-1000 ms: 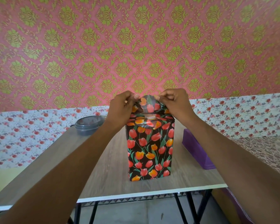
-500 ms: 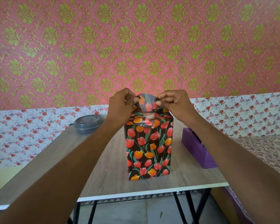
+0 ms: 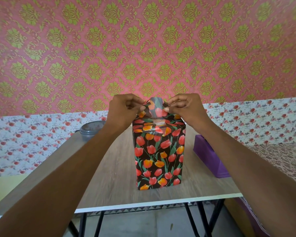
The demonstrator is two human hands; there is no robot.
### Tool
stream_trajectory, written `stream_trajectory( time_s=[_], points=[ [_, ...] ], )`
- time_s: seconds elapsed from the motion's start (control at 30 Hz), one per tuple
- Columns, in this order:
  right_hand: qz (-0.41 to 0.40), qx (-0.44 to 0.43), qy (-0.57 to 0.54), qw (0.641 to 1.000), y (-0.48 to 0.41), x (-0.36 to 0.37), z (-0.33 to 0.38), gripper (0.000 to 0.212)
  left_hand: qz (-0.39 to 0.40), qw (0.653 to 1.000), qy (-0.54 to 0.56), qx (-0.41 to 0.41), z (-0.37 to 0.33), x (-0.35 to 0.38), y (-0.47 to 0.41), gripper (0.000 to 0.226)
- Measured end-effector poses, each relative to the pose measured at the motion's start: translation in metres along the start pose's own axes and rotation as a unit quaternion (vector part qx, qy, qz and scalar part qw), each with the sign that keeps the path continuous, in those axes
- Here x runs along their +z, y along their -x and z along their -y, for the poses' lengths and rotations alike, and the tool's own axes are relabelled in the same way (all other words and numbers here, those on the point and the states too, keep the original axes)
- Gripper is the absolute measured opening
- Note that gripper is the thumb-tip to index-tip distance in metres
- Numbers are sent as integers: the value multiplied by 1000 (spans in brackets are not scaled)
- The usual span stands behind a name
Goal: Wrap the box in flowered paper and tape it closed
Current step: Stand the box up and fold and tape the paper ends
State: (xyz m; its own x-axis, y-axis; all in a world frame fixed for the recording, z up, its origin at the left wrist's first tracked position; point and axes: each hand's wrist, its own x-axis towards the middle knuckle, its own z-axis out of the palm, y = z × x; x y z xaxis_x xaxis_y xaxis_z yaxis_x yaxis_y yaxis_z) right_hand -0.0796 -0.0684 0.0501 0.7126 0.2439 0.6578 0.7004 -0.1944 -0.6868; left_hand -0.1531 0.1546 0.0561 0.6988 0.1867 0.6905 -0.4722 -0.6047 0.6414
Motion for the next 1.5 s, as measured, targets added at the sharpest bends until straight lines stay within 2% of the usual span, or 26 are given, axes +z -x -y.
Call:
stream_trajectory(
  time_s=[0.3,0.5,0.77,1.03,1.13,1.3,1.5],
  points=[
    [-7,-13,6,1000,-1,1,0,16,-24,1000,-7,-3,1,1,-4,14],
    [-4,-37,24,999,-2,7,-2,10,5,999,-44,-12,0,4,-5,10],
    [22,-71,44,996,-5,6,-3,8,43,990,-130,27,-7,8,-3,3],
    [63,-108,62,990,-5,2,3,16,49,999,0,-2,-8,3,0,15],
    [66,-110,77,989,-5,3,4,25,45,999,2,2,-10,3,2,21],
    [54,-98,74,991,-7,2,0,21,49,999,8,4,-8,2,4,25],
    [47,-66,74,994,-11,0,-2,17,75,996,-48,24,-10,1,3,21]
  ],
)
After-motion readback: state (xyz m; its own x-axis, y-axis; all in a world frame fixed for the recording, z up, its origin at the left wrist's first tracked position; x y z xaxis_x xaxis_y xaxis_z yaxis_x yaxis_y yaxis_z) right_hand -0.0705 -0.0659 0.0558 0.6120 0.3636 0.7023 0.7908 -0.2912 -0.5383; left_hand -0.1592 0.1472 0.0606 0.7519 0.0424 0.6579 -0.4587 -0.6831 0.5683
